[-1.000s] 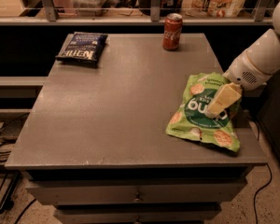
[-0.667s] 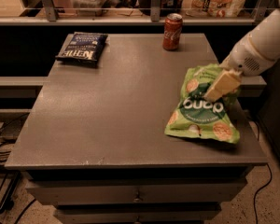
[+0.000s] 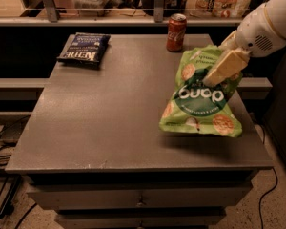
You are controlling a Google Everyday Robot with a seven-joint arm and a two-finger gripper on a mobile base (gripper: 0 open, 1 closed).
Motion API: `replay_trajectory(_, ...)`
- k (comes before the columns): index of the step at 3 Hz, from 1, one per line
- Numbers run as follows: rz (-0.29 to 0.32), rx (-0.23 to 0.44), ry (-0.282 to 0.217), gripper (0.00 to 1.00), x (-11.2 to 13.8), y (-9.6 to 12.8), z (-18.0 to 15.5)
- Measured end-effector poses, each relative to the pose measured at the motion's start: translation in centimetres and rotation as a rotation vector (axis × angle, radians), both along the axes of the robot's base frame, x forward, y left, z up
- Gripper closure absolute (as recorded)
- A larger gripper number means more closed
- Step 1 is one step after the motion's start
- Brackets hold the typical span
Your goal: Move green rice chip bag near blue chip bag
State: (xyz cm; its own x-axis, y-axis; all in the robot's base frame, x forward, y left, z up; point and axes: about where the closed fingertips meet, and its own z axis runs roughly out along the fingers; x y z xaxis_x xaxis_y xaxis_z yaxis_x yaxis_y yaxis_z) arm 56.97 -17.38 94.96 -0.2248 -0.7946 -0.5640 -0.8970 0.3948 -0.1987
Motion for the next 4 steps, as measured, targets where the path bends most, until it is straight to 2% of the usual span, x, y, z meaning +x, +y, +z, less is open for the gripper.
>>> replay_trajectory(1, 0.023, 0.129, -0.093, 1.0, 0.7, 2.3, 4.1)
replay_trajectory(2, 0.029, 0.16, -0.113, 1.0, 0.8, 3.0, 5.0)
replay_trajectory(3, 0.029, 0.159, -0.112, 1.0, 0.8, 3.0, 5.0)
replay_trajectory(4, 0.0, 0.248, -0.117, 1.0, 1.4, 4.7, 4.7)
